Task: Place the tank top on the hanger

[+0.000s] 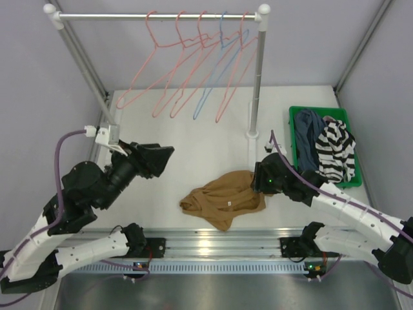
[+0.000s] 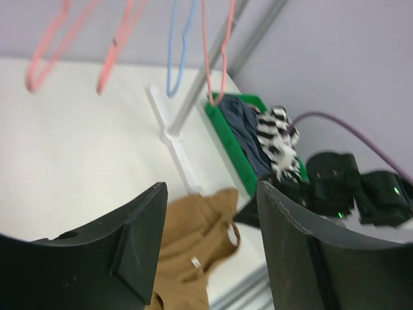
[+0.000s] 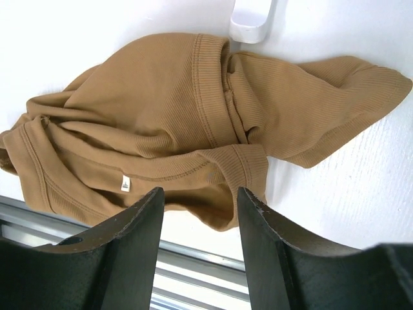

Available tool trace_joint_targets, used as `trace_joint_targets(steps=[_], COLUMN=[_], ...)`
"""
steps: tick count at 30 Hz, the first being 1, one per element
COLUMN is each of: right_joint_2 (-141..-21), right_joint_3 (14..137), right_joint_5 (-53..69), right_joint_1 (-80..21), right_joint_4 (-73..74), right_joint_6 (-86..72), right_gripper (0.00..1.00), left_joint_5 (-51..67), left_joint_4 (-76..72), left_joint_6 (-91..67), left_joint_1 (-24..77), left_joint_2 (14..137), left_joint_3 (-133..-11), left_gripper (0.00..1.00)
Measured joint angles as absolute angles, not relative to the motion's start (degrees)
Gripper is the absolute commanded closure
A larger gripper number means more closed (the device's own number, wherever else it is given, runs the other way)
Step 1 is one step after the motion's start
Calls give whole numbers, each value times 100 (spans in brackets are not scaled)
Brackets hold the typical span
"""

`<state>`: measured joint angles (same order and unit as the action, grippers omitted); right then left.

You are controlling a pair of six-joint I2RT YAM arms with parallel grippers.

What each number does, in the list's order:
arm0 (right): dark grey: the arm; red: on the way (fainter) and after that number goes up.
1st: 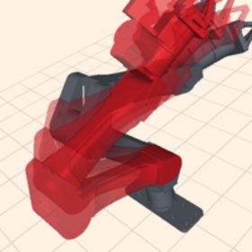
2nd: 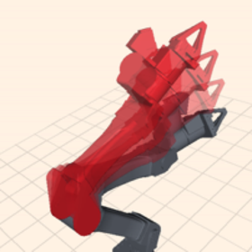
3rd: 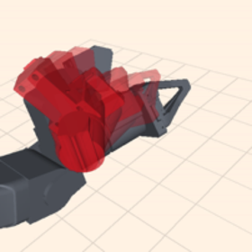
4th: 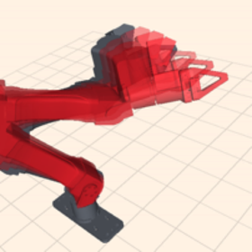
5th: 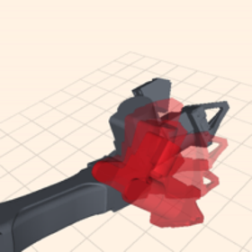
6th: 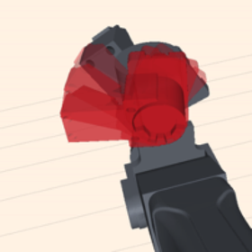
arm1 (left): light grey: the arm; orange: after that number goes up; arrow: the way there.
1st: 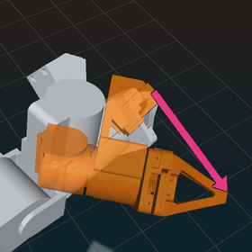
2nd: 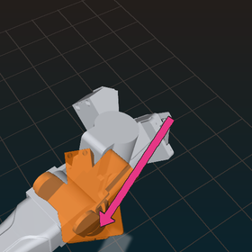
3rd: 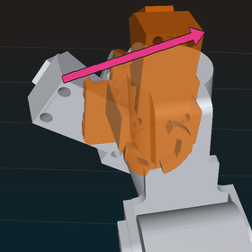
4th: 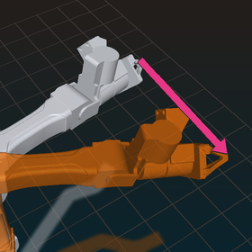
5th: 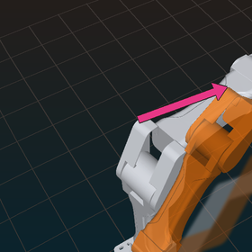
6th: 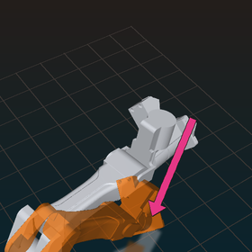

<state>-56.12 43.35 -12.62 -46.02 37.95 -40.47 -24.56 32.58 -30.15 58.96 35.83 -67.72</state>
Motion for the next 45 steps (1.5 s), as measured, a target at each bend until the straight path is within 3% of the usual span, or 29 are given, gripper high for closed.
trace_joint_targets(steps=[4, 9, 13, 21, 25, 32, 38, 45], right_joint_2=[-5586, -5586, -5588, -5631, -5682, -5712, -5712, -5712], right_joint_3=[4342, 4366, 4434, 4550, 4552, 4617, 4619, 4619], right_joint_5=[-1256, -1245, -1219, -1096, -1017, -954, -908, -873], right_joint_1=[-4602, -4602, -4602, -4600, -4602, -4602, -4600, -4602], right_joint_4=[3804, 3819, 3861, 3857, 3861, 3881, 3874, 3861], right_joint_6=[-3990, -3874, -3747, -3531, -3439, -3282, -3234, -3199], right_gripper=[51, 51, 51, 51, 51, 51, 51, 51], left_joint_5=[-3492, -4635, -4635, -3026, -1562, 1227, 2838, 3660], left_joint_4=[2799, 1601, 1387, 1957, 2115, 1986, 1898, 1793], left_joint_6=[-2001, -320, 281, 1, -403, -1015, -1280, -1319], left_joint_1=[5894, 5826, 5048, 2915, 1391, -257, -781, -770], left_joint_2=[4442, 5695, 6709, 7417, 7441, 7725, 8224, 8499], left_joint_3=[-7618, -8276, -9153, -10313, -10541, -10486, -10403, -10289], left_gripper=[35, 24, 21, 16, 16, 17, 17, 17])
